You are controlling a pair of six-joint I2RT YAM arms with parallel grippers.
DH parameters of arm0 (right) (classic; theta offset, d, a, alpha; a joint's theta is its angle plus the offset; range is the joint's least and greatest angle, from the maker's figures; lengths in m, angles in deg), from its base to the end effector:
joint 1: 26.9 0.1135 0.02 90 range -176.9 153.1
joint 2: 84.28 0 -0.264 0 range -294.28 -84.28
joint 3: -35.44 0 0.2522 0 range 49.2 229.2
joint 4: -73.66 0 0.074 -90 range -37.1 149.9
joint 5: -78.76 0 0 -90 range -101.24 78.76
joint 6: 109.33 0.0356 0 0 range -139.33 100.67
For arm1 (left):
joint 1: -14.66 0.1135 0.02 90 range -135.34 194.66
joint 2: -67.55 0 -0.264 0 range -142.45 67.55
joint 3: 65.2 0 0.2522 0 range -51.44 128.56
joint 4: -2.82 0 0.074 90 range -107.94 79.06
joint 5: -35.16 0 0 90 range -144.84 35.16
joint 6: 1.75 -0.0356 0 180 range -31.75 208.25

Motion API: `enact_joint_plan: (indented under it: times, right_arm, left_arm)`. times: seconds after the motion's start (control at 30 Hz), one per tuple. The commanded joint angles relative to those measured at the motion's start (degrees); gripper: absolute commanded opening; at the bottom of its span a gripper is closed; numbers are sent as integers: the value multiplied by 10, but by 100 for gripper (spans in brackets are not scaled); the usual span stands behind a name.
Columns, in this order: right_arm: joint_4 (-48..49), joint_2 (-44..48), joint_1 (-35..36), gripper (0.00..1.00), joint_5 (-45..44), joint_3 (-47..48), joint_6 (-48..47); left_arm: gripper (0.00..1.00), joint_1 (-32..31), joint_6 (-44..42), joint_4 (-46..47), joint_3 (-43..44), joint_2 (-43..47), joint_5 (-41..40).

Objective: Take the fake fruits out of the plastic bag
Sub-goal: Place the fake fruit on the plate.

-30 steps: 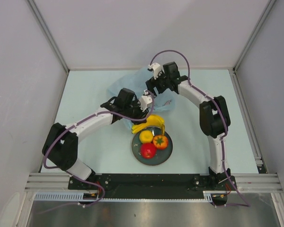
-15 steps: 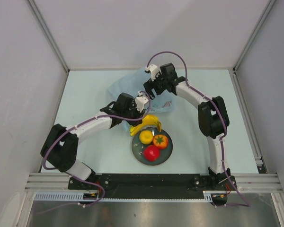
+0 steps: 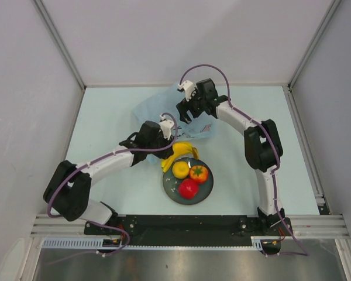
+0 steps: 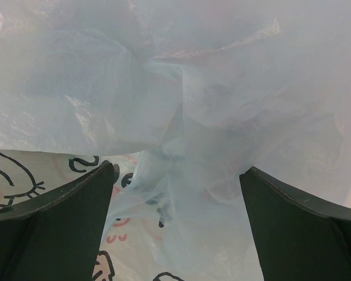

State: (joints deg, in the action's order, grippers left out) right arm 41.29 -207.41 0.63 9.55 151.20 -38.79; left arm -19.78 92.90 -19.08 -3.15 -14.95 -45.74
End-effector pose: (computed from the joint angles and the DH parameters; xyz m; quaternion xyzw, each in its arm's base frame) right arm 0.4348 0.2409 0.2336 -0.4253 0.7861 0.1923 0.4052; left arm 0.2463 -0.1757 0.2136 0.2654 0.8730 -0.2031 0.3552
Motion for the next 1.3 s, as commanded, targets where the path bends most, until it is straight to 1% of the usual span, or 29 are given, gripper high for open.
enact_joint_plan:
  times: [0.0,0.23,0.43,0.7,1.03,1.13,1.27]
  right_arm:
    - [5,39,9,93,-14,-4,-17]
    - [4,42,9,93,-19,-9,-22]
    - [0,44,9,93,-20,-7,-27]
    - [-5,49,7,94,-29,0,-35]
    - [-3,65,4,94,-33,-14,-38]
    - [-3,69,5,94,-34,-20,-40]
    - [-2,72,3,94,-36,-25,-42]
  left_arm:
    - [0,-8,49,9,-7,9,3]
    - [0,-33,45,4,-5,30,-24]
    - [0,-67,27,3,-16,38,-73]
    - [0,-70,35,3,-29,42,-106]
    - [0,-99,38,7,-45,39,-133]
    - [0,-105,40,-7,-49,45,-147]
    - [0,-111,39,-11,-65,74,-159]
